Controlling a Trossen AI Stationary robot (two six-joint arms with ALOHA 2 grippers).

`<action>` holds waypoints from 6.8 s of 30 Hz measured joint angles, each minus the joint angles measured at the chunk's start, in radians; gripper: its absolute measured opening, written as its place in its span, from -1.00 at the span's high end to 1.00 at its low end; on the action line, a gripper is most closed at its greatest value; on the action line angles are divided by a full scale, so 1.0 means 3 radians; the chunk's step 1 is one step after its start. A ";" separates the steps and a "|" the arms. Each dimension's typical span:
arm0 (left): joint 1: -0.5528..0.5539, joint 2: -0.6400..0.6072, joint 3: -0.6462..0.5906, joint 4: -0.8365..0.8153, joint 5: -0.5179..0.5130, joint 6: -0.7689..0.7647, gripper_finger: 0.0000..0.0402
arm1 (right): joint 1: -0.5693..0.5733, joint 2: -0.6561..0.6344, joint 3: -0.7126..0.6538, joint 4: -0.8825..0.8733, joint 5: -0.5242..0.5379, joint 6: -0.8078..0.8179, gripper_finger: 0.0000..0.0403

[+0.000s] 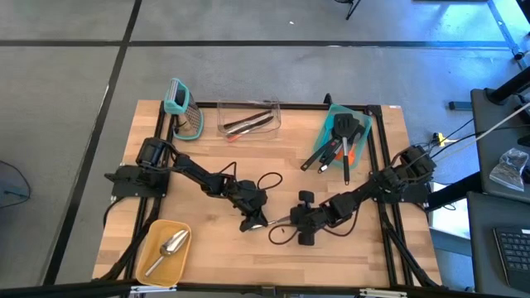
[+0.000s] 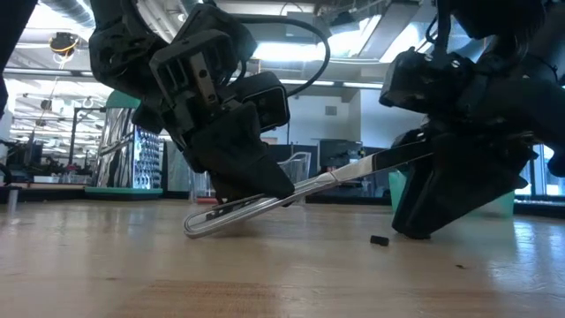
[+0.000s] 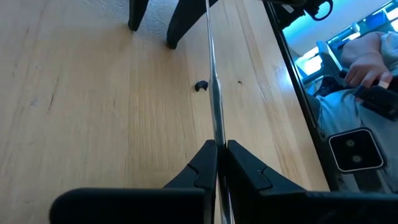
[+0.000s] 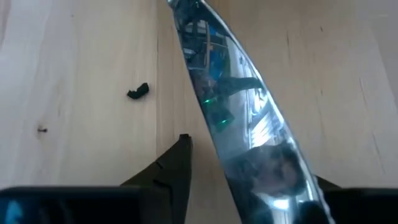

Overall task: Pick & Place Kitchen Items
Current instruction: Put the silver table knife into the transparent bin, then return to Home Position

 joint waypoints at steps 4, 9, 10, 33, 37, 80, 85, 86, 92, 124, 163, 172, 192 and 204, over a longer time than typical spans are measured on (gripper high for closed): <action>0.0000 0.0000 0.0000 -0.0001 -0.0003 0.0011 0.94 | -0.0032 0.0000 0.0000 0.0016 -0.0020 0.0105 0.33; 0.0000 0.0000 -0.0004 -0.0003 -0.0001 0.0038 0.94 | -0.0033 0.0002 -0.0003 0.0104 0.0016 0.0187 0.33; 0.0000 0.0000 -0.0004 -0.0005 0.0002 0.0042 0.94 | -0.0033 0.0000 -0.0007 0.0133 0.0019 0.0211 0.33; -0.0026 -0.0006 -0.0005 -0.0029 -0.0050 0.0104 0.94 | -0.0069 -0.0122 -0.0050 0.0015 -0.0396 0.0288 0.34; -0.0041 -0.0006 -0.0005 -0.0025 -0.0077 0.0095 0.94 | -0.0071 -0.0134 -0.0128 0.0097 -0.0487 0.0299 0.34; -0.0164 -0.0005 0.0009 -0.0119 -0.0369 0.0204 0.94 | -0.0161 0.0009 -0.0180 0.0804 -0.0841 0.0388 0.99; -0.0186 -0.0068 0.0004 -0.0126 -0.0457 0.0190 0.90 | -0.0156 0.0009 -0.0167 0.0752 -0.0862 0.0416 0.99; -0.0186 -0.0107 -0.0007 -0.0162 -0.0463 0.0189 0.88 | -0.0150 0.0009 -0.0165 0.0757 -0.0838 0.0416 0.99; -0.0190 -0.0261 -0.0033 -0.0411 -0.0459 0.0483 0.75 | -0.0150 0.0008 -0.0164 0.0723 -0.0797 0.0467 1.00; -0.0400 -0.0527 0.0409 -0.1897 -0.1192 0.0589 0.91 | -0.0125 0.0003 0.0131 0.0599 -0.0638 0.0108 0.42; 0.2424 -0.1901 0.0703 -0.3736 -0.1558 0.2269 0.91 | -0.0017 -0.2004 -0.0882 0.1019 -0.0135 -0.0726 0.24; 0.2857 -0.1332 0.0871 -0.3735 -0.1349 0.2845 0.91 | -0.0019 -0.2004 -0.0880 0.0996 -0.0159 -0.0723 0.24; 0.2862 -0.0013 0.1931 -0.4289 -0.1176 0.3041 0.90 | -0.0011 -0.2003 -0.0879 0.0715 -0.0159 -0.0523 0.24; 0.2789 -0.0309 0.2042 -0.4272 -0.1321 0.2929 0.22 | -0.0005 -0.2003 -0.0879 0.0705 -0.0160 -0.0513 0.24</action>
